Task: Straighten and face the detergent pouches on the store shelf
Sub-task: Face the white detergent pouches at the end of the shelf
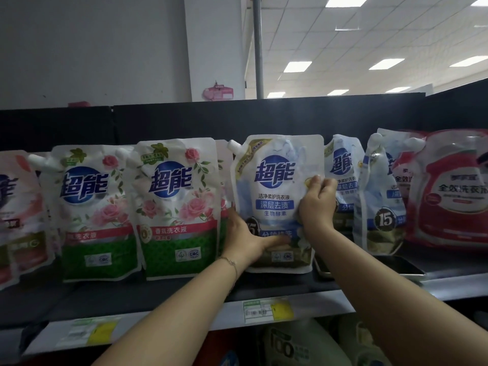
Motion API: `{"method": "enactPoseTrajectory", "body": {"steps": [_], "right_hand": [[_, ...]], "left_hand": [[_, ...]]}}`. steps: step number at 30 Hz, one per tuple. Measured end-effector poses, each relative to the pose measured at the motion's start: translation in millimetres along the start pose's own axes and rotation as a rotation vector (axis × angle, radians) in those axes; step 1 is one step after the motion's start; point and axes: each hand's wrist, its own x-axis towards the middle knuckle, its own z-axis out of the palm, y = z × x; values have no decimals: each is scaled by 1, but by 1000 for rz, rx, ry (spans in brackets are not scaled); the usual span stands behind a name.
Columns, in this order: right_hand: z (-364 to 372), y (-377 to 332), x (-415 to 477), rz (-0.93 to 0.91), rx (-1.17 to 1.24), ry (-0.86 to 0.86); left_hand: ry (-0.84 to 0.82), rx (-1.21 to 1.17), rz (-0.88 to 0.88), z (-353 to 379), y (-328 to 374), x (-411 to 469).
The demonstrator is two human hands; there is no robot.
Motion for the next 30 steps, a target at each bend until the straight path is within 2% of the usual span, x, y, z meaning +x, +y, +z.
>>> {"method": "enactPoseTrajectory", "body": {"steps": [3,7,13,21,24,27,30], "right_hand": [[-2,3,5,-4,-24,-1],[-9,7,14,-11,-48,6],[-28,8,27,-117,-154,51],[-57,9,45,-135,-233,60],[-61,13,44,-119,-203,-12],[-68,20,39,-97,-178,-136],[-81,33,34,23,-56,-336]], "left_hand": [[11,40,68,4,0,-7],[-62,71,97,4,2,-13],[-120,93,48,23,11,-13],[-120,112,39,54,30,-12],[-132,65,86,50,27,-12],[-177,-83,127,38,25,-14],[-31,-221,53,28,26,-7]]}}
